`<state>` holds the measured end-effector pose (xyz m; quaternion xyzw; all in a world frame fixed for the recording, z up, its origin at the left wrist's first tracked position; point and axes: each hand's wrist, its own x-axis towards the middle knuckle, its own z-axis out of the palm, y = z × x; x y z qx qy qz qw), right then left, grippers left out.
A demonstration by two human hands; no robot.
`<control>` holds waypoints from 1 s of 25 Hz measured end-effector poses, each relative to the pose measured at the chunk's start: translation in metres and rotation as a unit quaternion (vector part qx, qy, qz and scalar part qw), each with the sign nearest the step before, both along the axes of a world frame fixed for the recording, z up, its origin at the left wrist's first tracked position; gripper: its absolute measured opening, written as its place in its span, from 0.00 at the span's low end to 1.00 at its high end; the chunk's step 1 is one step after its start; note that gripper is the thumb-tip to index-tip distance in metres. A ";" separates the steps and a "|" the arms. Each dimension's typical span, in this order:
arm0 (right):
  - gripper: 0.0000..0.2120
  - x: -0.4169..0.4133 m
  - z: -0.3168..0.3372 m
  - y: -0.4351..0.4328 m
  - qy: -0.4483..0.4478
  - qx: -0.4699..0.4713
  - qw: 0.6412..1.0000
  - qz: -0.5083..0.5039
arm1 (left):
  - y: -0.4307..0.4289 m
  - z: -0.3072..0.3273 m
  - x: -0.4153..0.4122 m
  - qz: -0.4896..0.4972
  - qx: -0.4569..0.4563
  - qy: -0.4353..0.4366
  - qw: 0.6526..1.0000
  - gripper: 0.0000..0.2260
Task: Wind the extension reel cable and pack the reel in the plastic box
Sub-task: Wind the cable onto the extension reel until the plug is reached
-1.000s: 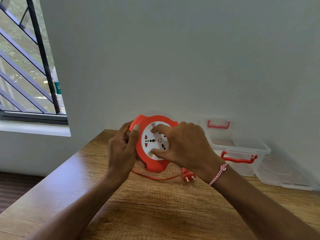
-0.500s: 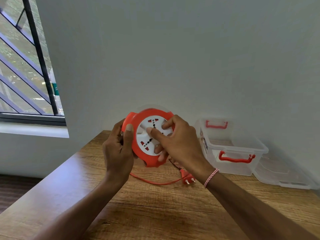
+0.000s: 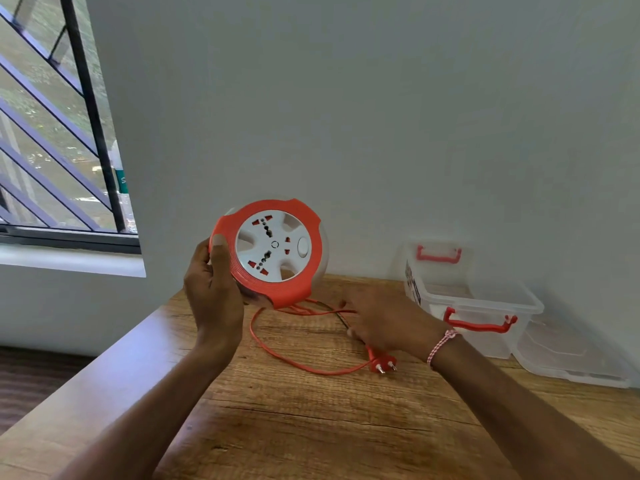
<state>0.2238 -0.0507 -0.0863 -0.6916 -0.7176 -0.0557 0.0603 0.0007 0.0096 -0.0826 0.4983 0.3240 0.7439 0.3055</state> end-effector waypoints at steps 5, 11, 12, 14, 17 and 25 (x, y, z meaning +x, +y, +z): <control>0.19 0.004 -0.004 0.002 -0.009 -0.017 0.998 0.065 | 0.003 -0.003 0.001 -0.003 -0.009 0.009 1.000 0.11; 0.17 0.004 0.023 -0.010 -0.020 -0.118 0.987 0.108 | 0.005 -0.003 -0.001 0.005 -0.015 0.007 1.000 0.11; 0.17 0.006 0.025 -0.010 -0.021 -0.129 0.986 0.106 | 0.005 -0.003 -0.002 0.006 -0.016 0.007 1.000 0.11; 0.19 0.006 0.029 -0.011 -0.019 -0.153 0.983 0.103 | 0.006 -0.002 -0.002 0.007 -0.019 0.008 1.000 0.10; 0.18 0.004 0.033 -0.013 -0.008 -0.179 0.977 0.112 | 0.008 -0.004 -0.001 0.006 -0.022 0.016 1.000 0.11; 0.10 -0.005 0.051 -0.020 0.126 0.253 0.944 0.168 | 0.013 -0.006 0.000 -0.012 -0.040 0.044 0.998 0.12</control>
